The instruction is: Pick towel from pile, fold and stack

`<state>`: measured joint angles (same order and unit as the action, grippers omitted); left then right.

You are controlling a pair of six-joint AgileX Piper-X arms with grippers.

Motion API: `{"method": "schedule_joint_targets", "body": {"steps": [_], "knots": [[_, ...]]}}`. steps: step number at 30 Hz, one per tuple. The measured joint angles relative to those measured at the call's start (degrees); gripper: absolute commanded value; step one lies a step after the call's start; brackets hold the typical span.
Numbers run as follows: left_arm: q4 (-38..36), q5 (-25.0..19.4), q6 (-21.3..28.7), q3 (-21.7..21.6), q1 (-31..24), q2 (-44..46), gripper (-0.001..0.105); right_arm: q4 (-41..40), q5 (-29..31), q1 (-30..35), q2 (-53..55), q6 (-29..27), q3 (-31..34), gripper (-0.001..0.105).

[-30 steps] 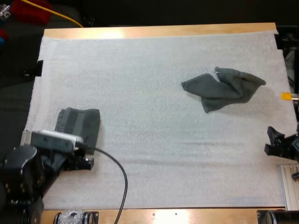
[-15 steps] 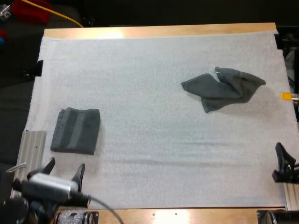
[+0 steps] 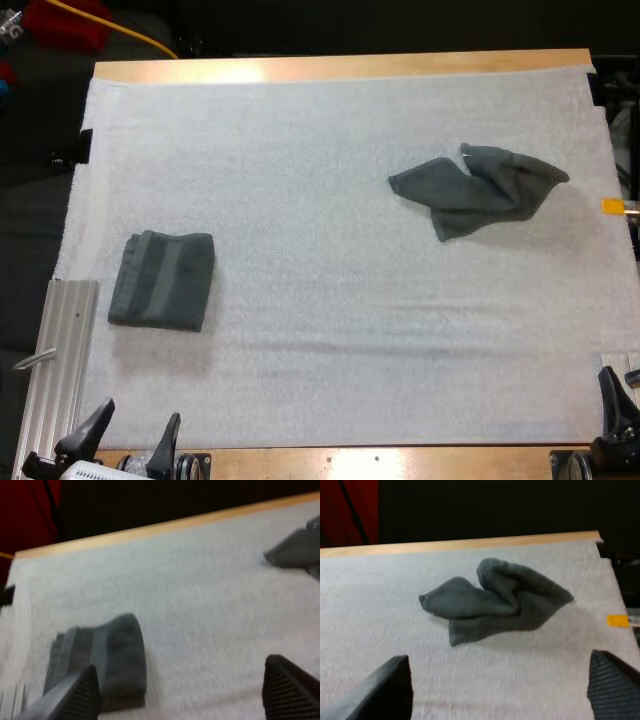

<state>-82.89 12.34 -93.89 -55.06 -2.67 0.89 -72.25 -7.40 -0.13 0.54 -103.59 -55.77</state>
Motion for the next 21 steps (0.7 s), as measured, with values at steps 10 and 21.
{"method": "schedule_joint_targets", "body": {"steps": [10, 21], "knots": [[-4.34, 0.05, 1.22, 0.0, 0.0, 0.0, 0.066, -3.43, 0.0, 0.0, 0.0, 0.38, -0.14, 0.07], [6.39, 0.05, 1.24, 0.66, 0.0, 0.0, 0.066, 6.81, 0.0, 0.0, 0.0, 0.38, 1.83, 0.07]]}}
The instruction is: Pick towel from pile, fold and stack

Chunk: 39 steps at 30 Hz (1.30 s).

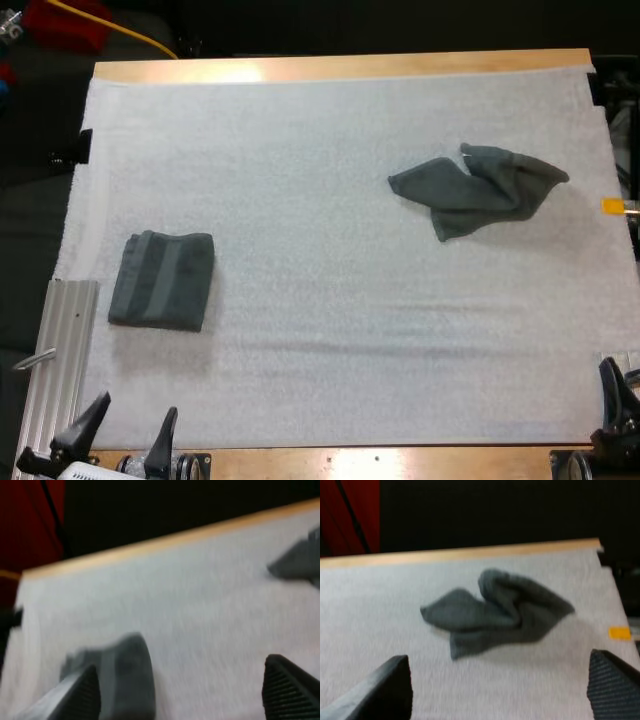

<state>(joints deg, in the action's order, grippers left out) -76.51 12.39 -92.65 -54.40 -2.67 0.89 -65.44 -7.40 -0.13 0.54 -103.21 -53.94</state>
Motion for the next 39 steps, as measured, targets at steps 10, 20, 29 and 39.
{"method": "schedule_joint_targets", "body": {"steps": [10, 20, 29, 39], "knots": [[7.18, 0.0, 0.0, 11.82, 0.0, -0.08, 0.066, 4.45, 0.0, 0.0, 0.0, 0.0, 8.62, 0.07], [7.62, 0.0, 0.0, 22.3, 0.0, -0.11, 0.066, 4.45, 0.0, 0.0, -0.1, 0.0, 15.87, 0.07], [11.93, 0.0, 0.0, 22.74, 0.0, -0.11, 0.066, 4.73, 0.0, 0.0, -0.1, 0.0, 18.75, 0.07], [17.09, 0.0, 0.0, 24.56, 0.0, -0.11, 0.066, 4.82, 0.0, 0.0, -0.1, 0.0, 19.68, 0.07]]}}
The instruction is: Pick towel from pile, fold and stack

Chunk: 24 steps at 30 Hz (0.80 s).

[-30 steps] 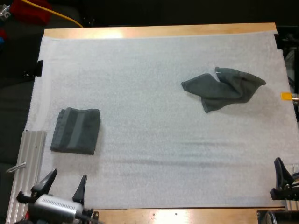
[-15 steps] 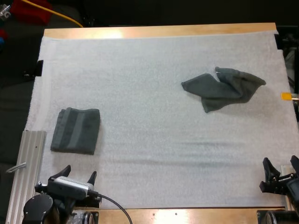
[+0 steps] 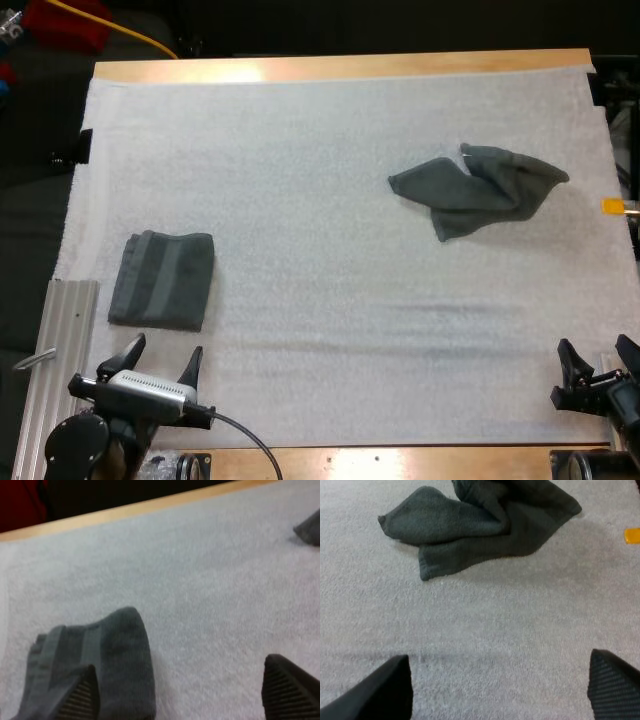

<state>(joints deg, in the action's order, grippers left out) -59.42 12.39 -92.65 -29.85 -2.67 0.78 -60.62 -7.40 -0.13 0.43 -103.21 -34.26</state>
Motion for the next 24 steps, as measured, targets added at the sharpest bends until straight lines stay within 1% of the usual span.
{"method": "schedule_joint_targets", "body": {"steps": [2, 7, 10, 24], "knots": [[0.47, 0.0, -0.25, 0.79, 0.0, -0.07, 0.066, 0.07, 0.09, 0.0, 0.0, 0.0, 0.16, 0.07], [1.21, 0.0, -1.68, 0.89, 0.0, -0.04, 0.066, 0.2, 1.14, 0.0, 0.0, 0.11, 2.5, 0.07], [1.2, 0.0, -1.73, 0.89, 0.0, -0.04, 0.066, 0.2, 1.14, 0.0, 0.0, 1.38, 3.77, 0.07], [1.2, 0.0, -1.73, 0.89, 0.0, -0.04, 0.066, 0.48, 1.14, 0.0, 0.0, 1.66, 3.93, 0.07]]}}
